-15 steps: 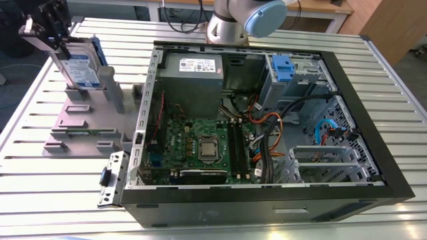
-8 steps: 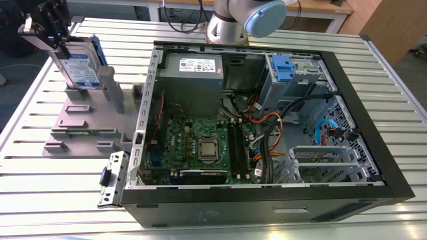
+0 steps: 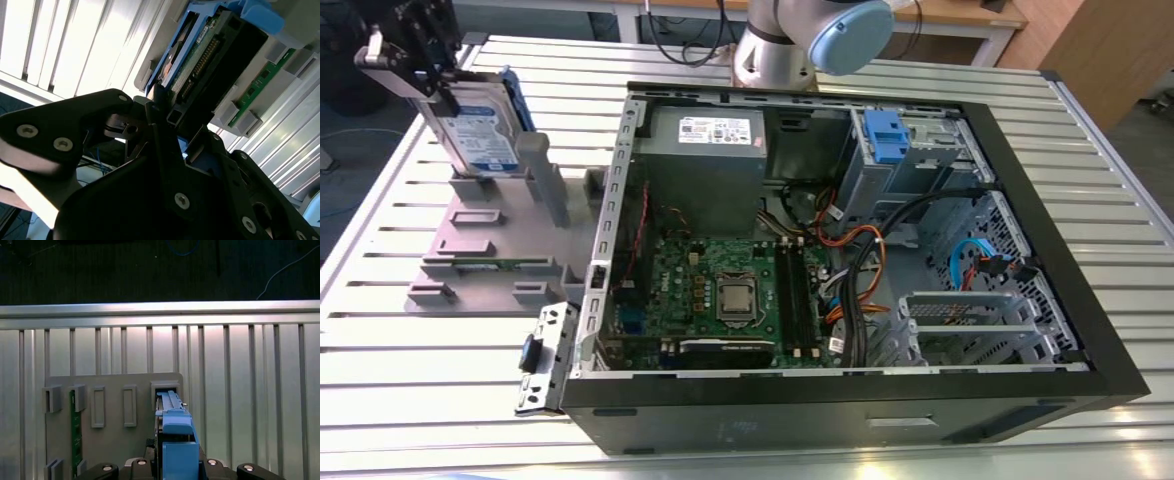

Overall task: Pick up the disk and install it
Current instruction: 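Pick up the disk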

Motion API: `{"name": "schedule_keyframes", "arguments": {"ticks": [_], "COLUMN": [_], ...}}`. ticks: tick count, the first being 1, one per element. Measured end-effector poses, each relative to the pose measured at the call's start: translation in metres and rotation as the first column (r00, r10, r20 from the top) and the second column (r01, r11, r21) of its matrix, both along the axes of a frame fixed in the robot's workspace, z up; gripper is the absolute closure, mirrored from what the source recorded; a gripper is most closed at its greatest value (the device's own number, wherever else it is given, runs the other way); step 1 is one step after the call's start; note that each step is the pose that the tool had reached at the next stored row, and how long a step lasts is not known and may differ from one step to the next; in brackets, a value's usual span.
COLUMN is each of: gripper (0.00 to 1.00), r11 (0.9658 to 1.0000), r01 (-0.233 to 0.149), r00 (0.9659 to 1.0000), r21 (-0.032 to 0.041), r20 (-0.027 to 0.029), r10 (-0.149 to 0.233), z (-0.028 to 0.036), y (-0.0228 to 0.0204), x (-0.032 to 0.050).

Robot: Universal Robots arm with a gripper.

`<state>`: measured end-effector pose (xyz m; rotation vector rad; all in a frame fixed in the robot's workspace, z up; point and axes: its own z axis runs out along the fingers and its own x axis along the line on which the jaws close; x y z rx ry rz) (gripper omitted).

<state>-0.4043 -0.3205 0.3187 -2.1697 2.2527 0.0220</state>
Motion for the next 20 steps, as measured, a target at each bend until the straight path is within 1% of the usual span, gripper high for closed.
{"name": "schedule_keyframes", "arguments": {"ticks": [20], "gripper": [0.64], "r11": [1.0], "r01": [0.0], "r00": [1.0], "r21": [0.0], "r20": [0.0], "r10": [0.0], "z": [0.0051], "y": [0.0], "x": [0.0]}}
